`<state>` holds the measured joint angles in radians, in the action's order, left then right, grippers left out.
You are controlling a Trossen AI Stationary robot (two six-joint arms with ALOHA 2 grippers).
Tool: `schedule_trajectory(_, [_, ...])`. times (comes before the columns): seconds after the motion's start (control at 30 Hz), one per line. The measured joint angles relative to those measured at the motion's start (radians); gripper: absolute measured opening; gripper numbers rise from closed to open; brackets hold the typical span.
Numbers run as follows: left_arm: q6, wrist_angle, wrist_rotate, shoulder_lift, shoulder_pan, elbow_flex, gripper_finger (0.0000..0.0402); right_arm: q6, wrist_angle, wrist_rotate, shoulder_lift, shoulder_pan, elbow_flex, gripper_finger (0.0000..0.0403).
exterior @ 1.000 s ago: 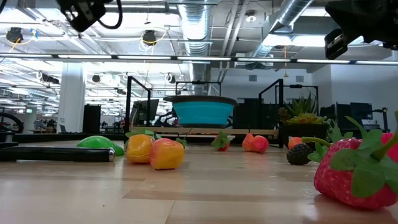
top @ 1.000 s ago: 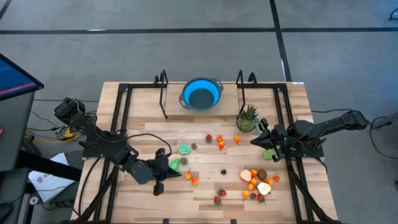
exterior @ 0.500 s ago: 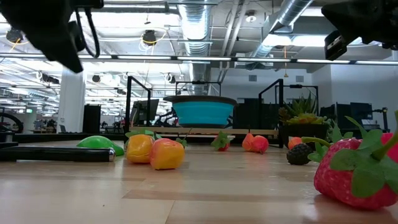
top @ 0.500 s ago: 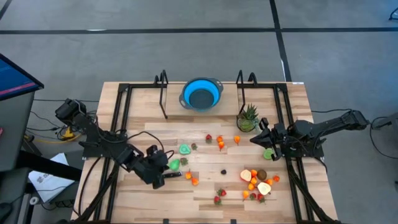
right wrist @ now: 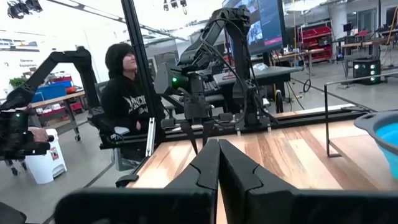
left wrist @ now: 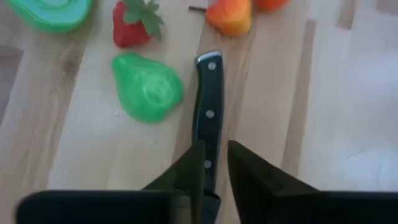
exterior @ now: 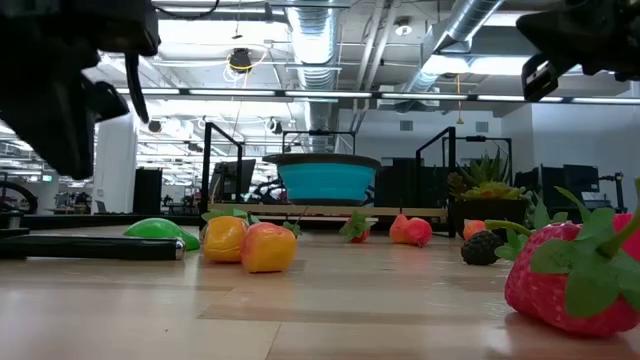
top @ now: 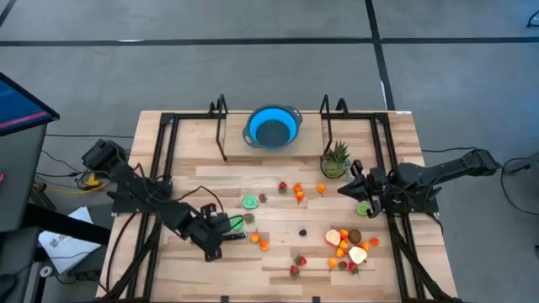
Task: Pick & Place Fruit
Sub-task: Put the knife on the shelf
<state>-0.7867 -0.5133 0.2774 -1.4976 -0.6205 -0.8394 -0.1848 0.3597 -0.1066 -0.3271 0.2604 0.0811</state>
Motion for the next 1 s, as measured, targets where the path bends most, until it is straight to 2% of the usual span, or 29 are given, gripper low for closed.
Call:
schedule_trajectory(0.23, [0.002,0.005,-0.049,-0.017,0.014,0.000,0.0174,0.000,-0.007,0.000,0.000,0.000,0.000,0.0000])
schedule_trajectory(0.4, [0.003,0.004,-0.049,-0.017,0.027,0.001,0.0211,0.000,-0.010,0.000,0.000,0.000,0.000,0.0000])
schedule_trajectory(1.0, [0.004,-0.001,-0.057,-0.042,0.026,0.002,0.0191,0.008,-0.046,0.000,0.000,0.000,0.000,0.0000])
